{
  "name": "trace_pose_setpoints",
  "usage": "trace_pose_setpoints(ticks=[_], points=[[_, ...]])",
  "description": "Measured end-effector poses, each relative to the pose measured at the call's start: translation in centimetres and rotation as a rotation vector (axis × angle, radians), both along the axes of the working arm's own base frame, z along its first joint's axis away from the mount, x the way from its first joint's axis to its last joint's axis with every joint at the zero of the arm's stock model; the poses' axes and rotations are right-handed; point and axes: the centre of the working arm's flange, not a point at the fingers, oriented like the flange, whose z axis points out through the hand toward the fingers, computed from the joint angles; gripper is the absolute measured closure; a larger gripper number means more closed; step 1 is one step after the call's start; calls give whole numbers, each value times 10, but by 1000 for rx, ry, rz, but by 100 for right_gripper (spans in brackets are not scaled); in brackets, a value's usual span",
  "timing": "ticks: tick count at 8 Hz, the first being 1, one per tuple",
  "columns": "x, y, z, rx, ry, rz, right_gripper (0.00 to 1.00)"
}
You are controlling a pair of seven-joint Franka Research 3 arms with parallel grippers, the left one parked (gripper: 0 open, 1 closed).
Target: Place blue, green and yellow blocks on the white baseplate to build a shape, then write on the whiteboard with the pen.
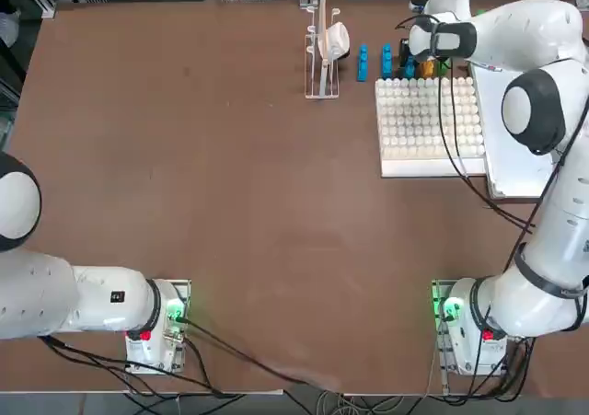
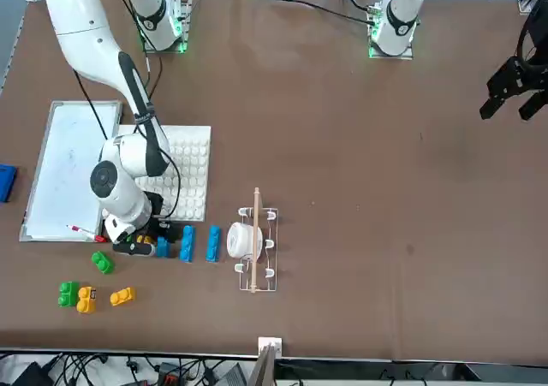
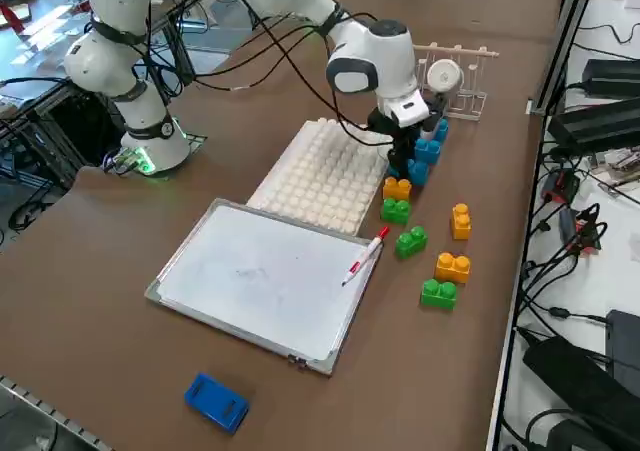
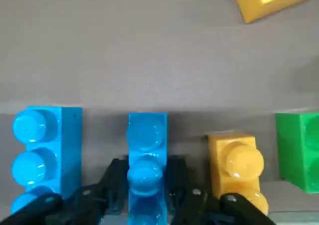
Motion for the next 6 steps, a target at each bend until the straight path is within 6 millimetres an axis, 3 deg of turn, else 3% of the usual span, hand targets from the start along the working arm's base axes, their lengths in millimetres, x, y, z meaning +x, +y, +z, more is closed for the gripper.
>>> trace_pose_setpoints(ticks=[3, 6], points=[[3, 1, 9, 1, -14, 11, 59], [10, 5, 58, 9, -66, 29, 59]])
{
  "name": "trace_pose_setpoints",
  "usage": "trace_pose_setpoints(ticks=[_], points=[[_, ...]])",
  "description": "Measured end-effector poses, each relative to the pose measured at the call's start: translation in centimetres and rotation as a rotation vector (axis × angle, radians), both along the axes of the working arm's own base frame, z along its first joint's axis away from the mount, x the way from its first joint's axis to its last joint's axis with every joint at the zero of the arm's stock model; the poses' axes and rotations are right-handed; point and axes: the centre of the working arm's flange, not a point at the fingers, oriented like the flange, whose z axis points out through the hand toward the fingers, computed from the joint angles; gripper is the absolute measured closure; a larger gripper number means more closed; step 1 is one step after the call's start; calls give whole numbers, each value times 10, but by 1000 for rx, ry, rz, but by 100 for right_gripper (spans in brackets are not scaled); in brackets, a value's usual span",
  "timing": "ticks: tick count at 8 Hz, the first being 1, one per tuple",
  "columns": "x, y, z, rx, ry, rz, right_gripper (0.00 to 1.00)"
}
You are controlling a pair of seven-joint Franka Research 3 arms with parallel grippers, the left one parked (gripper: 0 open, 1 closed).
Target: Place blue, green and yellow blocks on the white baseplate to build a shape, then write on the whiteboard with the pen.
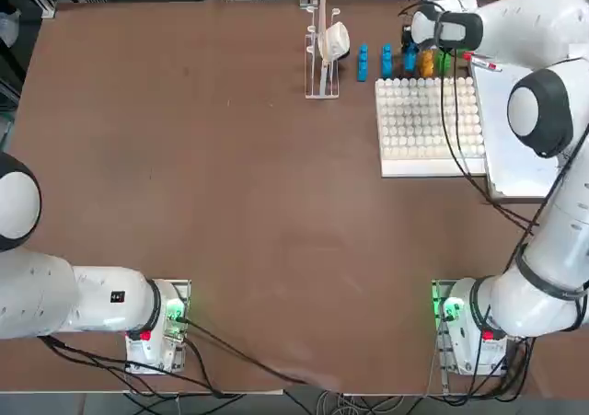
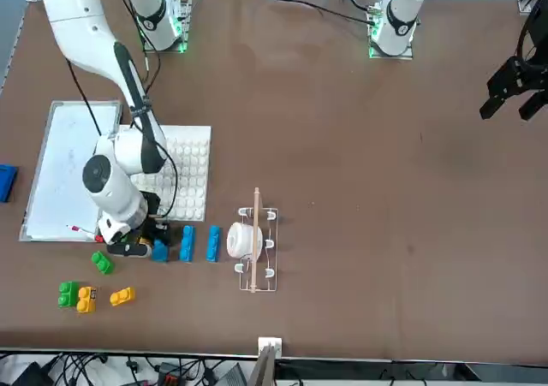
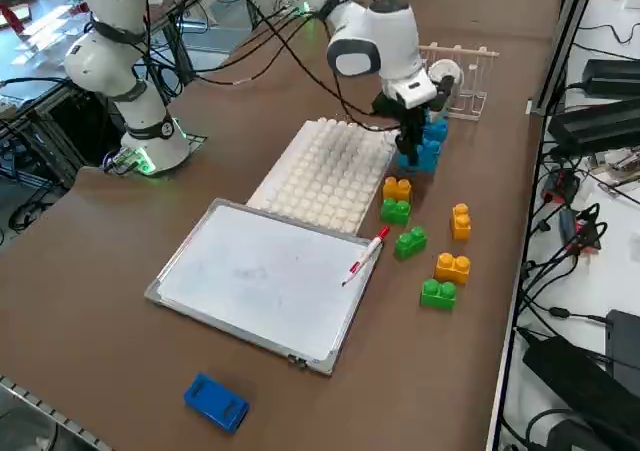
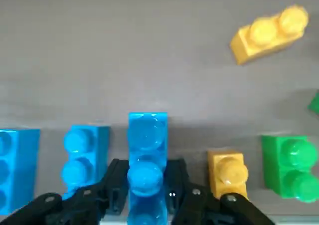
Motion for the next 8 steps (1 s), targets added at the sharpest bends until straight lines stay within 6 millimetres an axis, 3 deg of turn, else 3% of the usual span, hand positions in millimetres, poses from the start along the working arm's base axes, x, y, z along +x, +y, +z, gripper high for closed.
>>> trace_pose_setpoints(ticks=[3, 6, 8], points=[[-12, 1, 62, -27, 67, 111, 59], [-62, -8, 156, -60, 241, 330, 59], [-94, -15, 192, -65, 293, 437, 59]])
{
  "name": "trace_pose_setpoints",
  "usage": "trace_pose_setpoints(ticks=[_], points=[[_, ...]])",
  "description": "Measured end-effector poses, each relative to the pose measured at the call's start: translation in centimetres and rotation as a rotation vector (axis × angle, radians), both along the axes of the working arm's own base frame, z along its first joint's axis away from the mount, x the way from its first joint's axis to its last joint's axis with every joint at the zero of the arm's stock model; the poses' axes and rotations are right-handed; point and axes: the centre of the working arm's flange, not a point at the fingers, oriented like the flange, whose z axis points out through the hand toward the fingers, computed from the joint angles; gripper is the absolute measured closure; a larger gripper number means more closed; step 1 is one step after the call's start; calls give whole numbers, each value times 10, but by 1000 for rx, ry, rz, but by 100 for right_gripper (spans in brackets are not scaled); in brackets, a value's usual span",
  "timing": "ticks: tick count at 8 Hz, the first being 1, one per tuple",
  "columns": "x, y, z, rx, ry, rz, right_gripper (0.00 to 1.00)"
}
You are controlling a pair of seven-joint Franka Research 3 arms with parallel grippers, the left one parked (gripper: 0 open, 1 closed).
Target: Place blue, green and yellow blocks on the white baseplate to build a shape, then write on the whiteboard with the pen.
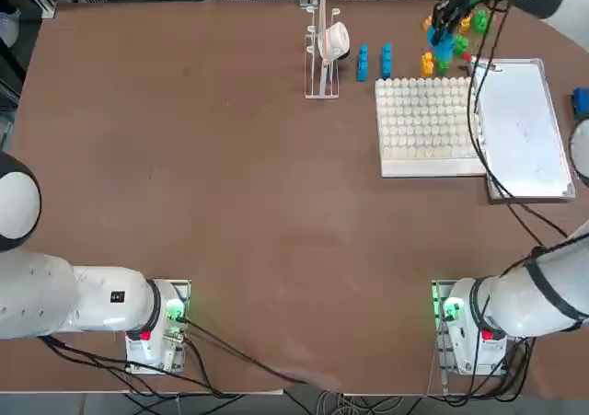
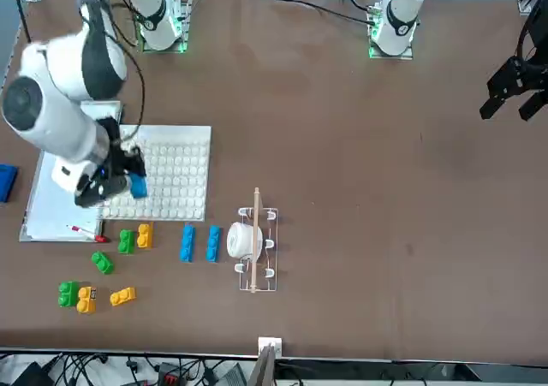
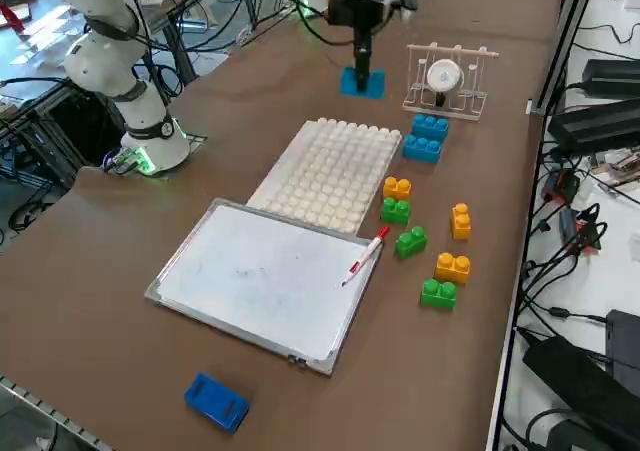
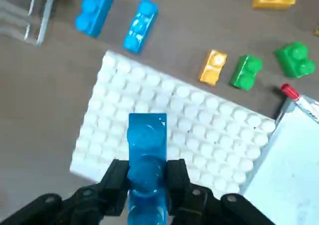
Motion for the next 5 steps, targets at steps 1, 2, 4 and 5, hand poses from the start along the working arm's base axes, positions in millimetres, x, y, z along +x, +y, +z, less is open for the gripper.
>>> trace_pose_setpoints(ticks=[1, 2, 4, 5], points=[[-9, -6, 1, 4, 3, 47, 59], [-15, -16, -5, 9, -5, 87, 59], [-35, -32, -19, 17, -13, 149, 59], [-50, -33, -16, 20, -14, 167, 59]])
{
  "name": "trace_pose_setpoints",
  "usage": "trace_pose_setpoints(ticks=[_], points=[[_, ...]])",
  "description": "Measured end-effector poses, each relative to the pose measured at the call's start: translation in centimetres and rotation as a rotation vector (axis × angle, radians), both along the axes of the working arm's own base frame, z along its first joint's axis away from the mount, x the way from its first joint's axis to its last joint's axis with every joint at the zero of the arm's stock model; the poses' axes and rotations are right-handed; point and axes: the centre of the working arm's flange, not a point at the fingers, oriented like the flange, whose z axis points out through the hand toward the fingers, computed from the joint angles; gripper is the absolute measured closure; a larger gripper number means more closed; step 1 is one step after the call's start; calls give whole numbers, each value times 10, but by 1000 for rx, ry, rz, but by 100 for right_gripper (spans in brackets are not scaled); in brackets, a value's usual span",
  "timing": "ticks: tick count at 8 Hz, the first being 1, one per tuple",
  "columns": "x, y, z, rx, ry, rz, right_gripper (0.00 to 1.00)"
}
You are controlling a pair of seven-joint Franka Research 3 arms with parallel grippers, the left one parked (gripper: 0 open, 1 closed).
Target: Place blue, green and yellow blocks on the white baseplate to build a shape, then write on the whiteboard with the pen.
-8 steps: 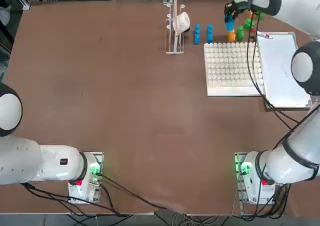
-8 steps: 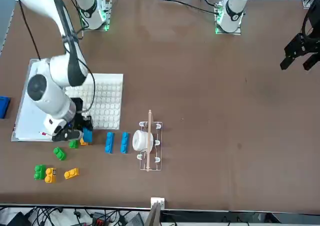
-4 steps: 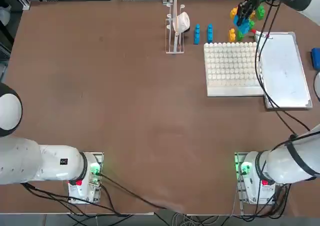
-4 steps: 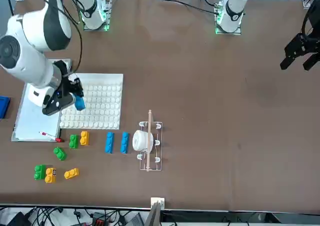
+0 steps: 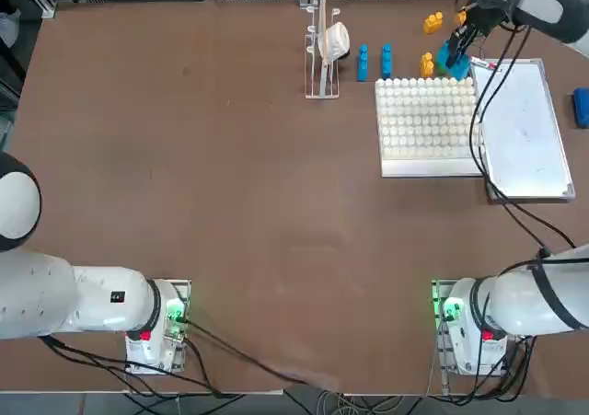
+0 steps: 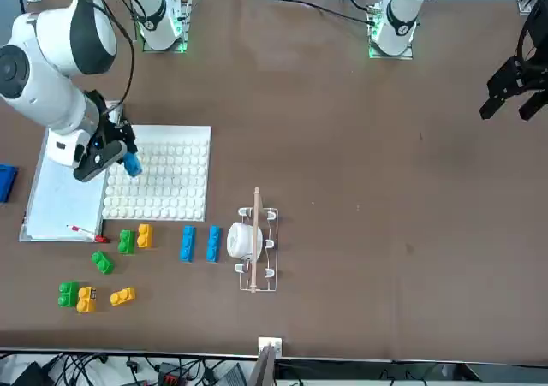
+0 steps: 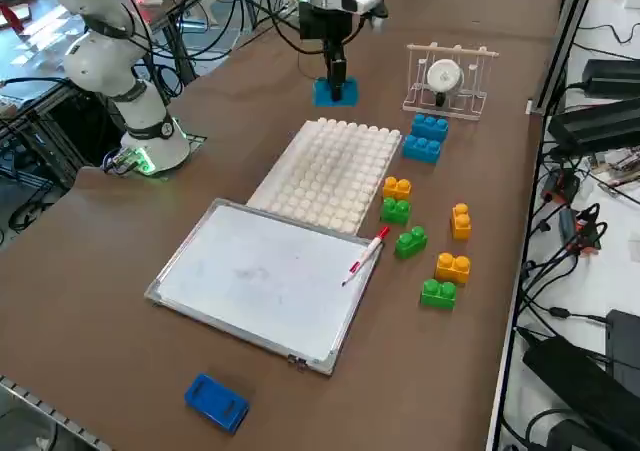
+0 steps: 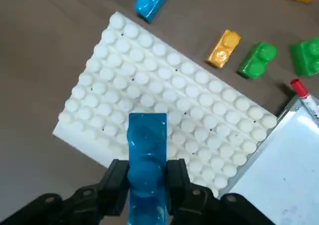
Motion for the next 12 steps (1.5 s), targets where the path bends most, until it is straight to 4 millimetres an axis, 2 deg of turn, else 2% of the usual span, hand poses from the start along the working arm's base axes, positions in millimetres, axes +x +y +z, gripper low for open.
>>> trace_pose_setpoints(ticks=[2, 3, 5, 6, 7, 9, 11, 12], points=[[-32, -8, 10, 8, -6, 56, 59], [-45, -19, 9, 15, -1, 85, 59], [-65, -38, -6, 29, 20, 154, 59], [-72, -40, -14, 35, 26, 200, 59], [-74, -38, -20, 39, 23, 254, 59], [-76, -20, -32, 45, 10, 408, 59], [-87, -1, -57, 53, 6, 581, 59], [-93, 1, -70, 56, -2, 661, 59]])
